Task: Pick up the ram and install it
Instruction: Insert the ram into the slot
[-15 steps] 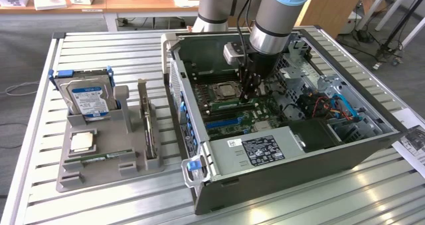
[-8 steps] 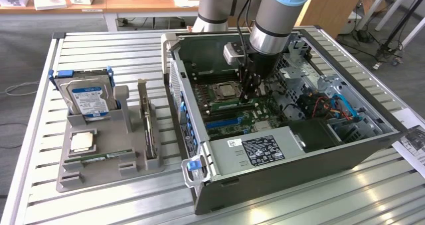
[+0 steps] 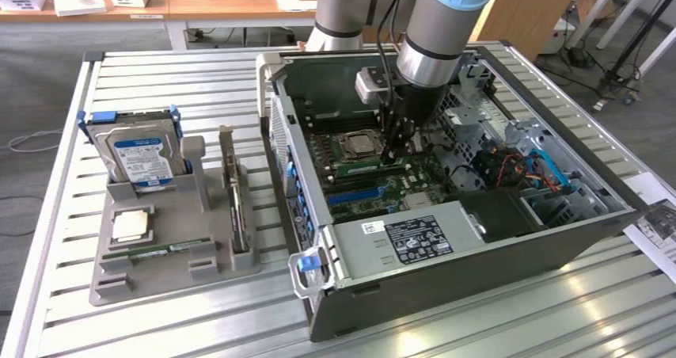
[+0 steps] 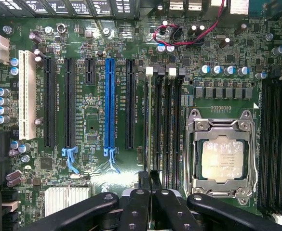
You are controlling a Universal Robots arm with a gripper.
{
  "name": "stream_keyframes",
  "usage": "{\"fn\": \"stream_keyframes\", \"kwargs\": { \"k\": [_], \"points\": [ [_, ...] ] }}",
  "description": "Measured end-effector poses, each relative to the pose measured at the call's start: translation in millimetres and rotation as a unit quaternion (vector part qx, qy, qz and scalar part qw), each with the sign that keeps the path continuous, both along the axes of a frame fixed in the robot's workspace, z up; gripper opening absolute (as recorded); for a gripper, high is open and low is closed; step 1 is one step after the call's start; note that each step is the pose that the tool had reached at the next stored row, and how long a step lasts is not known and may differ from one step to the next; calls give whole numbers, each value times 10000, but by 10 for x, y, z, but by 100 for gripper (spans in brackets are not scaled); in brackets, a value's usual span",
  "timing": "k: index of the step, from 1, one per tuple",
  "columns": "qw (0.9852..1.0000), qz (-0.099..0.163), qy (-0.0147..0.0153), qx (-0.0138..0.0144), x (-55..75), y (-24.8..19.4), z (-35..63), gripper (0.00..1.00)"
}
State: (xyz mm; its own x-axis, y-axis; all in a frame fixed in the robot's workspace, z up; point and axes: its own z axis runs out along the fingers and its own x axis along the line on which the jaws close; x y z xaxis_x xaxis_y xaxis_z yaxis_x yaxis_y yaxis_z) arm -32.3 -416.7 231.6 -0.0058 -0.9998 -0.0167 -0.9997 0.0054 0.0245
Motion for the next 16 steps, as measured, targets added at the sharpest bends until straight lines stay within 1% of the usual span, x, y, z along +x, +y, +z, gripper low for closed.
{"fn": "stream_keyframes", "kwargs": {
  "k": [16],
  "points": [
    [10000,0,0,0,-1,11,-12,11]
  ]
}}
